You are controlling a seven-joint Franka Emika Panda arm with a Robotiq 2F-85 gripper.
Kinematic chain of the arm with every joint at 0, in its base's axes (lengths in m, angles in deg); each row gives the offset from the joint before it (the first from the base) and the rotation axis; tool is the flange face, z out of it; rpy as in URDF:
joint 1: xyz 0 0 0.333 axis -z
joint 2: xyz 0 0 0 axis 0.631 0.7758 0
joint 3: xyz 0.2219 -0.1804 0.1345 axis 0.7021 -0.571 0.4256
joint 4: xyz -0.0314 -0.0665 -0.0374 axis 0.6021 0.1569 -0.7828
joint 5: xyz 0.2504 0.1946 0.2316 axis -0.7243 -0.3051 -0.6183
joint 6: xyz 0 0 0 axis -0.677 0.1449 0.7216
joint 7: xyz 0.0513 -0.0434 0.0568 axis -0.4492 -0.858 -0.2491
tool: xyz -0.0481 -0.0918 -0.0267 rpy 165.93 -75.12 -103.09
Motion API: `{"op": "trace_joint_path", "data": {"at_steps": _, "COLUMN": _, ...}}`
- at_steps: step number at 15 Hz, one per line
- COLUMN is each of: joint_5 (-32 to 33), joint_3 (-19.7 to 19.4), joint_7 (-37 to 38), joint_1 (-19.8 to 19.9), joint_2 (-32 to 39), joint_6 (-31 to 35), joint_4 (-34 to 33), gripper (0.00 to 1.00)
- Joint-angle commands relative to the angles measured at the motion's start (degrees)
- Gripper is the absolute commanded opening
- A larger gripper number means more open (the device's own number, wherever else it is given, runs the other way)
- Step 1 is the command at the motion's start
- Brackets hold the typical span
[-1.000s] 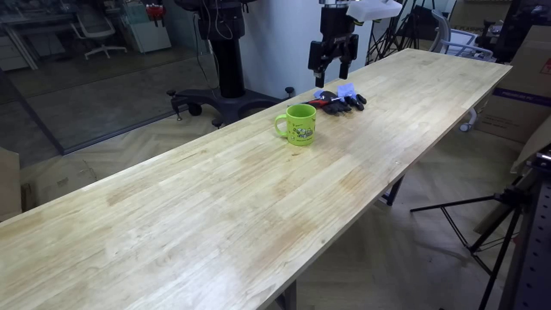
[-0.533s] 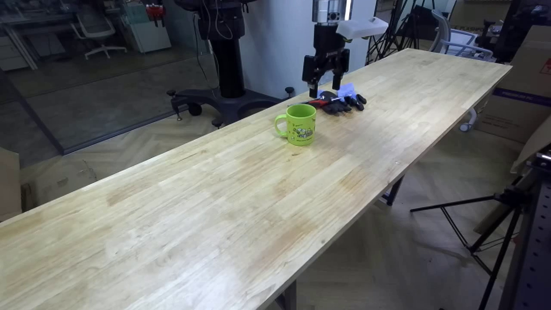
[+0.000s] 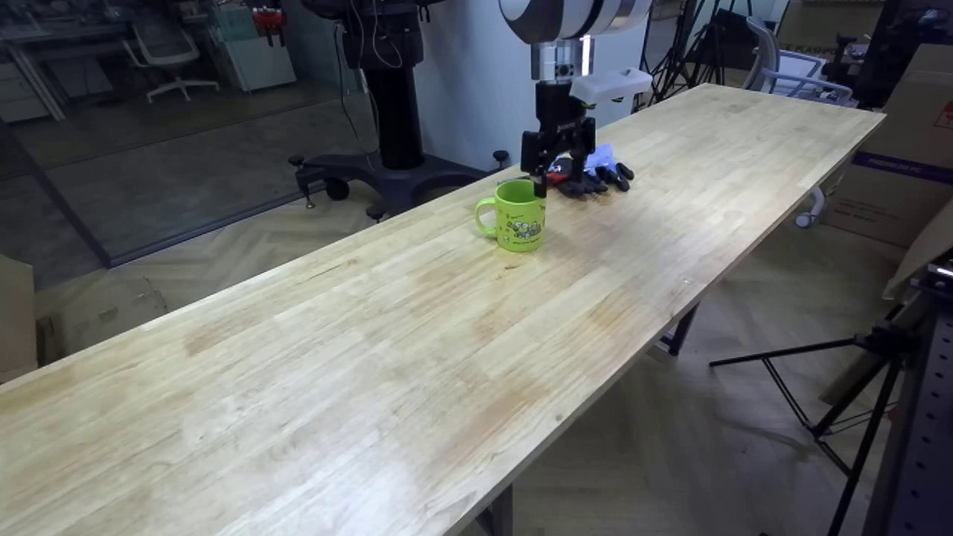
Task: Move the mug forward
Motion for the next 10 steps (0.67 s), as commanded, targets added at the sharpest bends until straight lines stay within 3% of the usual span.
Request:
{"op": "trace_joint_path", "data": {"at_steps": 1, "joint_5": 1.77, "joint_3": 0.76, "joint_7": 1.59, "joint_1": 0.45, "joint_2": 5.08, "joint_6": -4.88, "joint_4": -7.51, "gripper": 1.0}}
{"op": "trace_joint_path", "data": {"at_steps": 2, "joint_5": 1.98, "joint_3": 0.82, "joint_7": 1.51, "joint_1": 0.41, "joint_2": 5.75, "joint_6": -5.92, "joint_4": -8.65, "gripper": 0.75}}
{"op": "trace_joint_path", "data": {"at_steps": 3, "joint_5": 2.16, "joint_3": 0.86, "joint_7": 1.41, "joint_1": 0.42, "joint_2": 6.22, "joint_6": -6.83, "joint_4": -9.63, "gripper": 0.74}}
{"op": "trace_joint_path", "data": {"at_steps": 10, "joint_5": 2.22, "joint_3": 1.3, "joint_7": 1.12, "joint_1": 0.72, "joint_2": 8.37, "joint_6": -9.87, "joint_4": -15.1, "gripper": 0.25}}
